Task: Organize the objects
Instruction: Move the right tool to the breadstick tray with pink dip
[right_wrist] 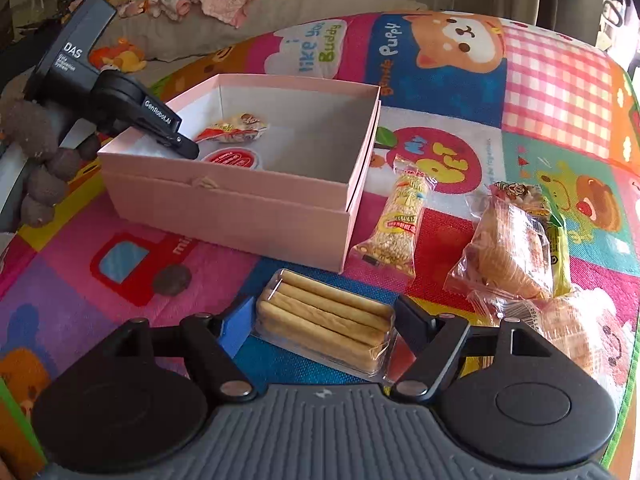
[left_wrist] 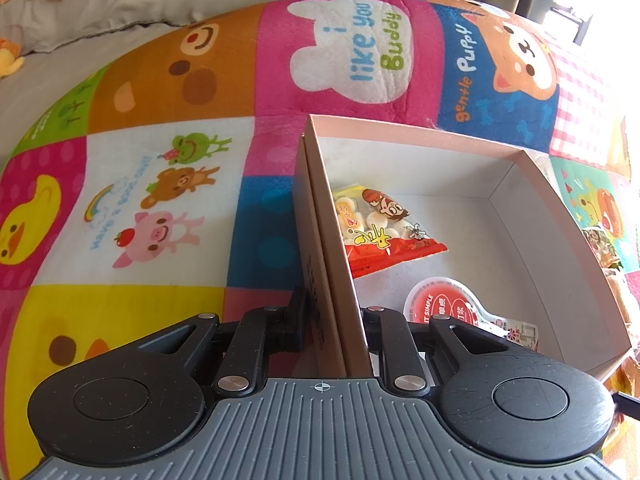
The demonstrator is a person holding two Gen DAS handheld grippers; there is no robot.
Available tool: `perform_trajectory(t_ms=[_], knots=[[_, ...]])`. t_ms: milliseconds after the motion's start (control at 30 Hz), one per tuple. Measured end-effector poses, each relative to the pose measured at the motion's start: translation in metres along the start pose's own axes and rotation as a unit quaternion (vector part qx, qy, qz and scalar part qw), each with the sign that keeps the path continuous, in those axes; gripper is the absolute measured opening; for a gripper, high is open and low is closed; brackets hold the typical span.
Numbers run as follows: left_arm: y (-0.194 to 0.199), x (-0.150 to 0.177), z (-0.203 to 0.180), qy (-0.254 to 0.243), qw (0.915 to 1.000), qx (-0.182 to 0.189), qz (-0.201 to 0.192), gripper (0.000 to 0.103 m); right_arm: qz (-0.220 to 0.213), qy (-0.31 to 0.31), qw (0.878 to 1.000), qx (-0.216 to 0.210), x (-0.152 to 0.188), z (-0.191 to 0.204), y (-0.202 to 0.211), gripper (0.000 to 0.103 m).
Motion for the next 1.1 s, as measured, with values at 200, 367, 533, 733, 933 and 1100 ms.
perform_trajectory(t_ms=[200,367,533,733,933,1100], knots=[[0.0,0.0,0.0,0.003,1.0,0.0,-0.001,0.02,0.01,0.037,0.997,0.061,0.023,-0.007,0.027,0.076],[0.0,0.001,0.0,0.002,1.0,0.0,-0.002,0.02,0.005,-0.03,0.999,0.025,0.033,-0.021,0.064,0.084],[0.0,0.001,0.0,0.0,1.0,0.0,-0.002,0.02,0.045,-0.145,0.987,-0.049,0.048,-0.045,0.061,0.086],[0.001,0.001,-0.001,0.0,1.0,-0.003,-0.003,0.02,0.008,-0.182,0.983,0.035,0.028,-0.063,0.039,0.09],[0.0,0.0,-0.001,-0.001,1.0,-0.004,-0.001,0.02,-0.029,-0.208,0.976,0.058,0.017,-0.058,0.035,0.095],[0.0,0.0,-0.002,0.002,1.0,-0.005,-0.002,0.02,0.003,-0.245,0.966,0.076,0.021,-0.065,0.017,0.101]])
Point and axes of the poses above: each gripper's, at about its wrist camera, not at the fingertips, and y roughly against the way its jaws point, z to its left, x to its underside, the point moved 4 cm from there along -y, roughly the way its jaws point, and after that the axes turned 2 degrees about -z, right-handed, at the moved point
